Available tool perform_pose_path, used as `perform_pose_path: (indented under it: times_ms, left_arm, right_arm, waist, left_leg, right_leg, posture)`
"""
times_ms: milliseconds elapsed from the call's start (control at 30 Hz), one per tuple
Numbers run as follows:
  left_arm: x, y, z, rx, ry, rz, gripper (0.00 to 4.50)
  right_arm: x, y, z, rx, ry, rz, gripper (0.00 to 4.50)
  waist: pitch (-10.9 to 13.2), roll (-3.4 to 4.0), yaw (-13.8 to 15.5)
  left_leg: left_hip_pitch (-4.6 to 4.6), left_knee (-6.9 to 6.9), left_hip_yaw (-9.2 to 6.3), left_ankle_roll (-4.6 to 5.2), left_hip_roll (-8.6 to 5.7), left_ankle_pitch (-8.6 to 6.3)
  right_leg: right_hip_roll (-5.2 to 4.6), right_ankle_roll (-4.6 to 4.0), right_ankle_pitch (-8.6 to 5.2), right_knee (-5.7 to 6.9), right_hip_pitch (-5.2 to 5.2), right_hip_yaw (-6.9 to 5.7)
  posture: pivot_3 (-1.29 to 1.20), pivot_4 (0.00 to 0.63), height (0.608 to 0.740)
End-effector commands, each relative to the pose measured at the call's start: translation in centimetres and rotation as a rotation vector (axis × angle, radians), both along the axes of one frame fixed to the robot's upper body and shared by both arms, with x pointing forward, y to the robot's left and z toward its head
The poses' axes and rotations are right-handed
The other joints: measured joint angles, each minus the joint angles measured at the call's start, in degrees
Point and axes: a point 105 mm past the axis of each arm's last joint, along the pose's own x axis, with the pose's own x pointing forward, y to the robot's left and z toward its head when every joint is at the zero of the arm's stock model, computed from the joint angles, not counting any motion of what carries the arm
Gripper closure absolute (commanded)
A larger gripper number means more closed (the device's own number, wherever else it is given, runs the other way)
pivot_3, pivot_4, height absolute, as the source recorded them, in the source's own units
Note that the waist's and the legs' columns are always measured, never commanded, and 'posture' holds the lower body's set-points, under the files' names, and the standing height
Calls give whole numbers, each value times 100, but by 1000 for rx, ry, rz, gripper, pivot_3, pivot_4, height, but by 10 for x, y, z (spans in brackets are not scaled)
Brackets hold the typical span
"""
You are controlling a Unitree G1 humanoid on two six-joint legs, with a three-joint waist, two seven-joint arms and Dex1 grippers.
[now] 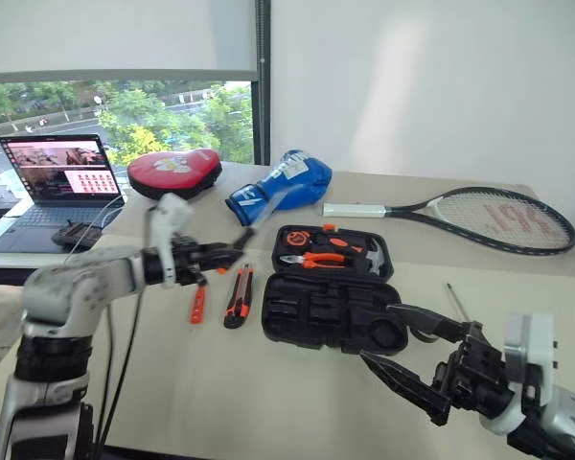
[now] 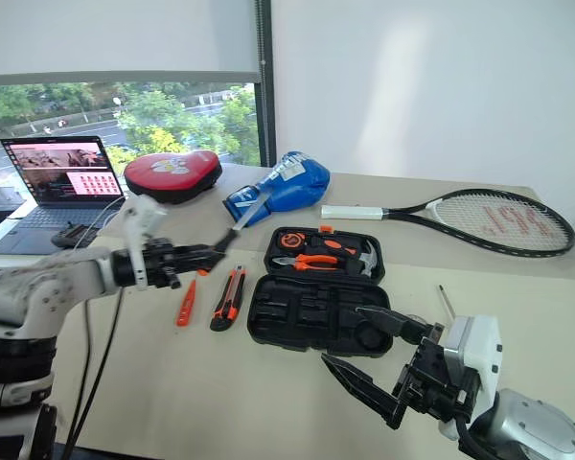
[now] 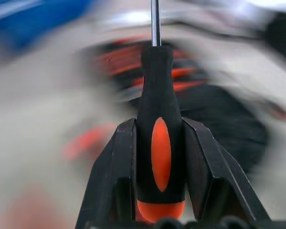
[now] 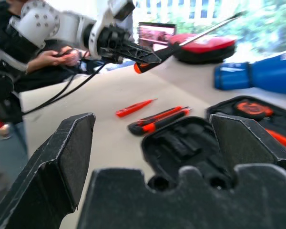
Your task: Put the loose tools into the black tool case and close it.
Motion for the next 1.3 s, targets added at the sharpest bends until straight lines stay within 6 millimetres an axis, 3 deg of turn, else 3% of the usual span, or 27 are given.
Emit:
perform_pose_path:
  times_ms: [33,167,367,600,867,1300]
  left_arm:
    - [20,-22,-28,261,-144,-228,3621]
    - [50,-33,-36,399,-188,-292,3621]
    - [73,-43,-50,536,-235,-315,3621]
    - [73,-58,-56,585,-225,-369,3621]
    - [77,-77,-58,578,-157,-299,3621]
    - [81,-93,-63,592,-174,-259,3621]
  right_arm:
    - [-7,1,17,-10,-85,-26,0]
    - [-10,-1,19,-23,-89,-46,0]
    - [-15,-9,16,-36,-86,-121,0]
    - [-26,-21,8,-64,-49,-198,0]
    - [-36,-36,2,-73,36,-269,0]
    - [-17,-71,26,-168,71,-53,0]
  waist:
    - [1,0,-21]
    - [9,-13,-51]
    - [13,-20,-25]
    - [14,-21,-19]
    - [15,-24,-12]
    - [19,-29,25]
  left_leg:
    - [0,0,8,28,-1,-14]
    - [-9,9,27,61,10,-20]
    - [-50,47,25,92,18,-36]
    - [-91,128,26,164,-6,-81]
    - [-109,184,26,194,-9,-100]
    - [-115,187,23,199,-9,-104]
  right_leg:
    - [4,-1,0,0,0,1]
    - [12,-11,-1,-5,-9,11]
    - [21,31,2,-4,-20,2]
    - [-6,100,21,-16,-16,4]
    - [-25,130,30,-15,-13,9]
    - [-30,132,35,-15,-16,10]
  posture:
    - [0,150,740]
    - [0,150,740]
    - [0,150,740]
    - [0,150,740]
    - [0,150,740]
    - [0,150,740]
